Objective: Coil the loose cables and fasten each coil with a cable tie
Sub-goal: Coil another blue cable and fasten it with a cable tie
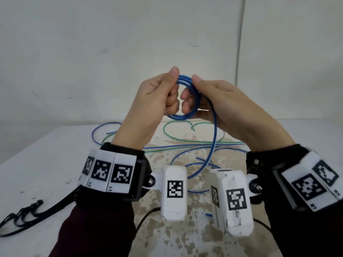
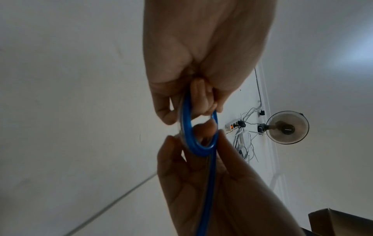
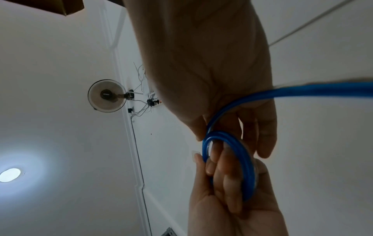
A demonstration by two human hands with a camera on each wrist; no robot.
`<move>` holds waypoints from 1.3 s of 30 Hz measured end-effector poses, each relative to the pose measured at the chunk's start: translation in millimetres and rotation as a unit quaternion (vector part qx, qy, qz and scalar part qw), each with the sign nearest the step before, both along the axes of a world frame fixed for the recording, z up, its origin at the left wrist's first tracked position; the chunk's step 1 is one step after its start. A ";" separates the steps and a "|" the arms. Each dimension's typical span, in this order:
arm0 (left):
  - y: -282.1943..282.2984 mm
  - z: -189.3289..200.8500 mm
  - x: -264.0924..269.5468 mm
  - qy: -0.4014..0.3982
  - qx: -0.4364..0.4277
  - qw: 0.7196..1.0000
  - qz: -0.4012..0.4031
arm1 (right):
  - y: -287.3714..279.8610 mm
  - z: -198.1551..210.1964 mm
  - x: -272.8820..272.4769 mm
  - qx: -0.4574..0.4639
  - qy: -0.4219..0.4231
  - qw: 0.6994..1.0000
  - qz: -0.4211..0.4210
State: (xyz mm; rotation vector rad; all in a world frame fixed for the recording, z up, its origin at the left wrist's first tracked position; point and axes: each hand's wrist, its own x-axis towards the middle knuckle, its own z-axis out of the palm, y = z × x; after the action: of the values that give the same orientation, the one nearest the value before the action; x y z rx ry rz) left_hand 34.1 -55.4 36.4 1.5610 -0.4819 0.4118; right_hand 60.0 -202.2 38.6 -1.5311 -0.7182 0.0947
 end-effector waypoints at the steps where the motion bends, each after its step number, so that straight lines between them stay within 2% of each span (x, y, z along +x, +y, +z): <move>1: -0.9 -0.8 1.2 0.002 -0.015 1.000 -0.001 | -0.5 -0.4 0.6 0.004 0.003 1.000 0.003; 6: -4.6 -3.8 4.4 0.071 -0.032 0.994 -0.081 | -2.1 -1.0 3.0 0.004 0.004 1.000 -0.022; 10: 0.2 -2.1 -1.4 0.104 0.080 0.986 -0.105 | -4.6 -1.4 0.0 -0.081 -0.034 0.996 -0.025; 13: 4.6 -0.5 -2.9 0.086 0.105 0.988 -0.078 | -2.3 -0.3 -2.6 -0.078 -0.015 0.997 -0.020; 19: 5.1 1.6 -4.4 0.093 0.070 0.993 -0.032 | -6.1 0.5 -2.0 -0.040 -0.007 0.999 -0.028; 23: 2.0 0.7 -1.8 0.091 0.017 0.995 -0.043 | -9.6 0.8 1.2 -0.004 0.046 0.998 0.034; 26: -1.5 -1.6 1.8 0.082 -0.018 0.994 -0.069 | -8.7 2.2 1.7 0.028 0.061 0.997 0.037; 28: -3.9 -3.2 2.7 0.085 -0.005 0.992 -0.089 | -8.4 2.1 2.6 0.030 0.053 0.998 0.021; 31: -2.7 -2.9 -0.1 0.107 0.047 0.986 -0.116 | -8.9 1.2 1.5 -0.025 0.028 0.999 0.014; 34: -0.8 -0.2 -2.6 0.075 0.059 0.992 -0.080 | -7.2 1.6 -1.0 -0.011 0.037 0.999 0.008; 39: -7.0 -1.4 -0.8 0.012 0.005 1.000 -0.002 | -8.4 3.3 1.6 0.028 0.049 0.998 0.013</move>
State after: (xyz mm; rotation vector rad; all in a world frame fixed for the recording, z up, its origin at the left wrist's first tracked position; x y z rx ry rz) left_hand 33.3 -62.4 35.1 1.5737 -0.4689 0.3869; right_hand 61.6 -210.6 41.9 -1.4545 -0.6583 0.1662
